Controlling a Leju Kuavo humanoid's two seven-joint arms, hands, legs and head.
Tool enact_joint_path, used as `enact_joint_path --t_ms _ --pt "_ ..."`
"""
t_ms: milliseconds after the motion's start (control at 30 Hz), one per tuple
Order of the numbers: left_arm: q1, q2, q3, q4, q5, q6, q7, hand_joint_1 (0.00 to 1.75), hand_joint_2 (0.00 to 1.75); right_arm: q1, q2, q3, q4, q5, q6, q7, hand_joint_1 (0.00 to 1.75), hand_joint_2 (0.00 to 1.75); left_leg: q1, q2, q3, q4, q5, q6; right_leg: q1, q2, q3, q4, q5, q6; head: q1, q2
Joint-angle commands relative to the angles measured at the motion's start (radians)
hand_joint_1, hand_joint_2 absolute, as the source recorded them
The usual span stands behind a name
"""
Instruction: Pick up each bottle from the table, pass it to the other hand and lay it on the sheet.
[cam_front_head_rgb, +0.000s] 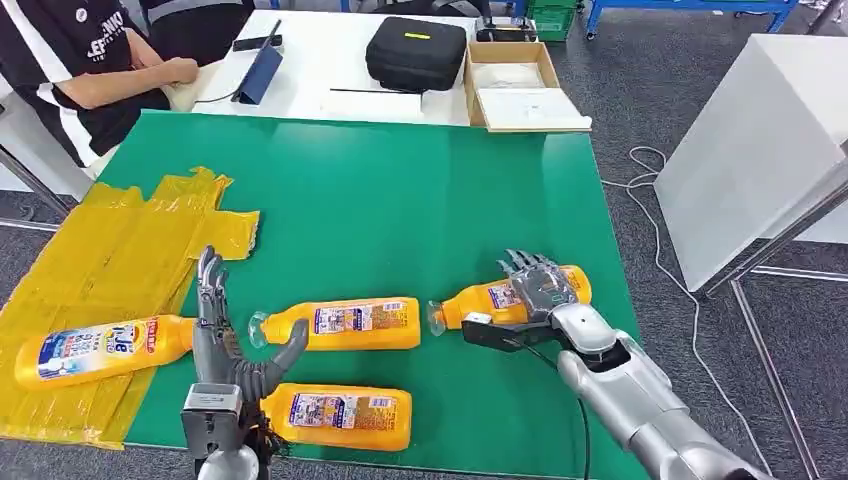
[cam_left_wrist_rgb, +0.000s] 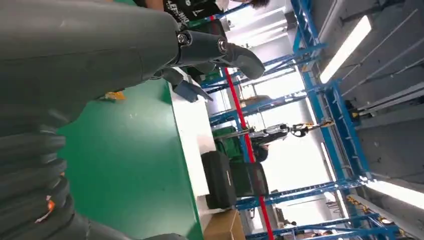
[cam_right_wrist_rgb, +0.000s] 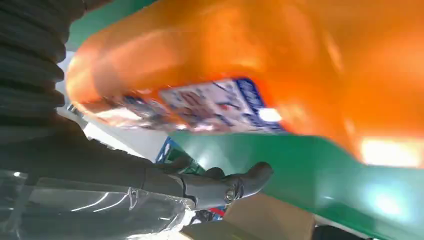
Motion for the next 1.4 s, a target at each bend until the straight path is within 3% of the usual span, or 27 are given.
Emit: enact_joint_path --t_ms 33,333,833,1067,1267,1333,1400 --pt "-0.01 0.015 0.033 0.036 0.01 -0.007 0.006 0.0 1.75 -0.097 0.001 0.01 0.09 -0.013 0.018 -0.016 0.0 1.75 0.001 0.002 0.001 0.001 -0.001 -0.002 0.001 0.001 0.001 0.0 0.0 -0.003 0.0 0.0" --pt "-0.013 0.029 0.036 0.041 0.027 -0.007 0.005 0.0 1.75 -0.158 -0.017 0.008 0.139 -0.029 -0.026 -0.072 0.0 1.75 0.001 0.002 0.002 0.002 -0.001 -0.003 0.002 0.0 0.002 0.001 -0.001 -0.005 0.0 0.0" --pt "0.0 0.031 0.035 0.025 0.043 -0.007 0.012 0.0 1.75 -0.218 -0.014 0.039 0.255 -0.039 0.006 -0.172 0.0 1.75 0.001 0.002 0.002 0.001 -0.001 -0.002 0.001 0.001 0.002 0.0 -0.001 -0.004 0.0 0.0" --pt "0.003 0.034 0.021 0.014 0.056 -0.017 0.011 0.0 1.75 -0.225 -0.044 0.082 0.291 -0.056 0.149 -0.212 0.0 1.75 0.001 0.001 0.001 0.001 0.0 -0.002 0.001 0.0 0.001 0.0 0.0 -0.003 0.0 0.0" --pt "-0.013 0.032 0.005 0.024 0.063 -0.021 0.008 0.0 1.75 -0.196 -0.082 0.103 0.285 -0.069 0.191 -0.234 0.0 1.75 0.0 0.001 0.001 0.001 0.0 -0.001 0.001 0.0 0.001 0.0 -0.001 -0.003 0.0 0.0" --pt "-0.023 0.033 -0.005 0.03 0.065 -0.021 0.006 0.0 1.75 -0.181 -0.102 0.106 0.275 -0.082 0.194 -0.251 0.1 1.75 0.002 0.0 0.002 0.002 -0.001 -0.003 0.002 -0.002 0.003 0.0 -0.001 -0.004 0.0 0.0" --pt "-0.028 0.034 -0.012 0.035 0.066 -0.018 0.005 0.0 1.75 -0.177 -0.11 0.121 0.278 -0.077 0.196 -0.258 1.52 1.75 0.001 -0.002 0.001 0.001 0.0 -0.002 0.001 -0.003 0.003 -0.001 -0.001 -0.003 0.0 0.0"
